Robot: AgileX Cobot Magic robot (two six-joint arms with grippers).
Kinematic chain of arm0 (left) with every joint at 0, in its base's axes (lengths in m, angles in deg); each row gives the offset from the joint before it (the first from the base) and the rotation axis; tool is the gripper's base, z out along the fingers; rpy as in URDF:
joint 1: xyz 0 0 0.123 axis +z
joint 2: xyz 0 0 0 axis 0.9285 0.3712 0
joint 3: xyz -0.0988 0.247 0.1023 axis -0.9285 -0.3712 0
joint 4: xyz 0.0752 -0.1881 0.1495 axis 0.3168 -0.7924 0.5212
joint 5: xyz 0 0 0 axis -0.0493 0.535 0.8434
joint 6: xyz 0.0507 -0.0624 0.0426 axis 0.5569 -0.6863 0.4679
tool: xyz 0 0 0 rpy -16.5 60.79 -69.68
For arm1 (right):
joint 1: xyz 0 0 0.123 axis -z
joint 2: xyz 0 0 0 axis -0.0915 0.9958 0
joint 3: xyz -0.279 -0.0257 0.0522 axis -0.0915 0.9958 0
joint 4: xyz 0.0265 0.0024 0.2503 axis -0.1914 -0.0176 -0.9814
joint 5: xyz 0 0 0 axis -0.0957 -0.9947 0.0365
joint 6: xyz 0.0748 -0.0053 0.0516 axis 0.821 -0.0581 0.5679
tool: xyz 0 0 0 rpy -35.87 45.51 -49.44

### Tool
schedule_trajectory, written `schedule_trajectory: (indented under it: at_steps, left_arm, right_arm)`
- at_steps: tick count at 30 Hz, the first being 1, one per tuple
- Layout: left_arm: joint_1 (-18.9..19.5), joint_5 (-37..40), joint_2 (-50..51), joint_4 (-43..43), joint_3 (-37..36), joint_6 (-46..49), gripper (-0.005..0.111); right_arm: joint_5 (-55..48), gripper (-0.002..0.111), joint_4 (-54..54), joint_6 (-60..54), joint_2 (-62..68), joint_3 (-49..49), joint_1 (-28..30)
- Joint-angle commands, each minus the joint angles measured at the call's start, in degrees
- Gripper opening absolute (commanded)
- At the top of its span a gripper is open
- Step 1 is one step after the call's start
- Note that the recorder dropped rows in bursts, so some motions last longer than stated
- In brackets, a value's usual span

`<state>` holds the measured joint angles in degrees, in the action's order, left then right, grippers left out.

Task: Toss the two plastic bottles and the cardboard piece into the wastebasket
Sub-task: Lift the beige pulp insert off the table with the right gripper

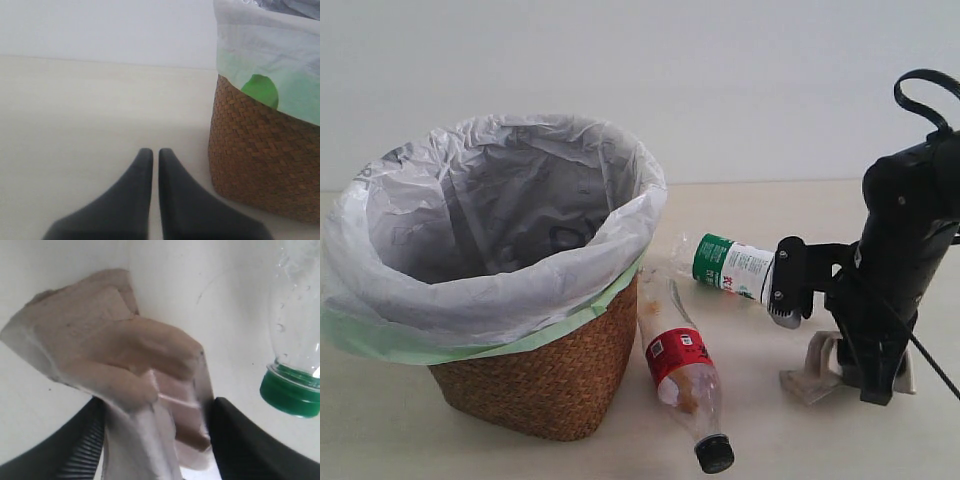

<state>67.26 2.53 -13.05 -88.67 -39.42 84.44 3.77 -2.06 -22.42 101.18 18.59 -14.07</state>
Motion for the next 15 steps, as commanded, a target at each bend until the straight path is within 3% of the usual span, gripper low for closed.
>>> schedule_trajectory:
  at_steps: [1,9,15]
  left_arm:
    - [0.04,-0.18,-0.19,0.17,-0.23,-0.29,0.004]
    - [0.04,-0.18,-0.19,0.17,-0.23,-0.29,0.004]
    - [0.04,-0.18,-0.19,0.17,-0.23,-0.29,0.004]
  right_arm:
    - [-5.58,0.000,-2.49,6.02,-1.42,1.43,-2.10]
    - [-3.24,0.000,-4.83,22.03,-12.07,1.43,-3.11]
    - [-3.59,0.000,-4.46,22.55,-16.83,1.43,-3.11]
